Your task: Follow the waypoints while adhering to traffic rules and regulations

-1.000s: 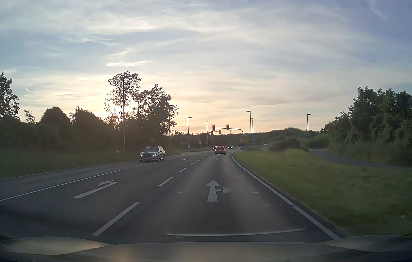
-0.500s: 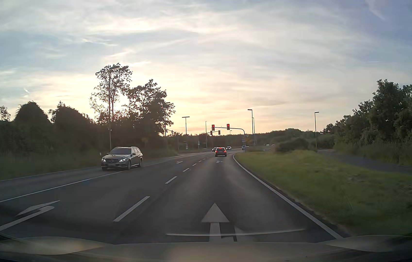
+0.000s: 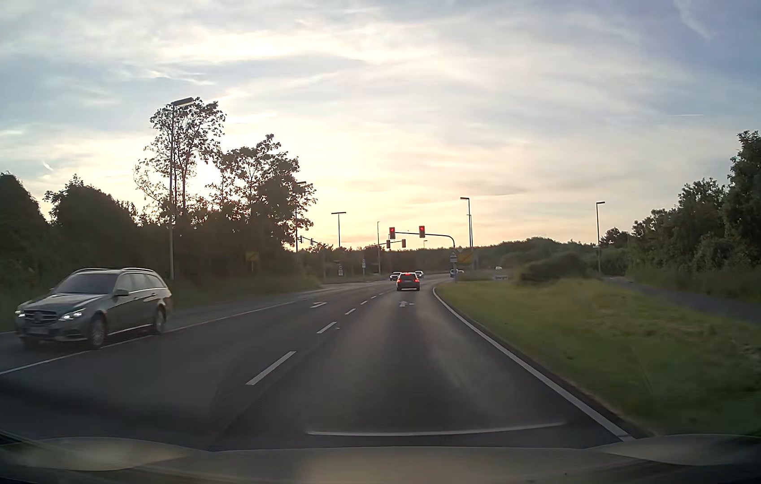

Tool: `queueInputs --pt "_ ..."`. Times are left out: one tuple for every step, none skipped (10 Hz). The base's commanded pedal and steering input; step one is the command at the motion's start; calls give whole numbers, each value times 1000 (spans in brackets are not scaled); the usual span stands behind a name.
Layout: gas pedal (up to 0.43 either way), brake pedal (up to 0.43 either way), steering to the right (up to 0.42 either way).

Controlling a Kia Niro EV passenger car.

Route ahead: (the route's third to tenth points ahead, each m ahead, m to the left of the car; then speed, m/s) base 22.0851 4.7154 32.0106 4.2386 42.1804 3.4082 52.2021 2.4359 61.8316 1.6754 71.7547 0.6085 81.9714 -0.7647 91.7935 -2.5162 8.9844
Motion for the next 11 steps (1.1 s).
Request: queueInputs --pt "0 195 4" --pt "0 195 4" --pt "0 195 5" --pt "0 195 7" --pt "0 195 9" --pt "0 183 10" --pt "0 183 11" --pt "0 177 14" --pt "0 177 14" --pt "0 177 15" --pt "0 177 14"
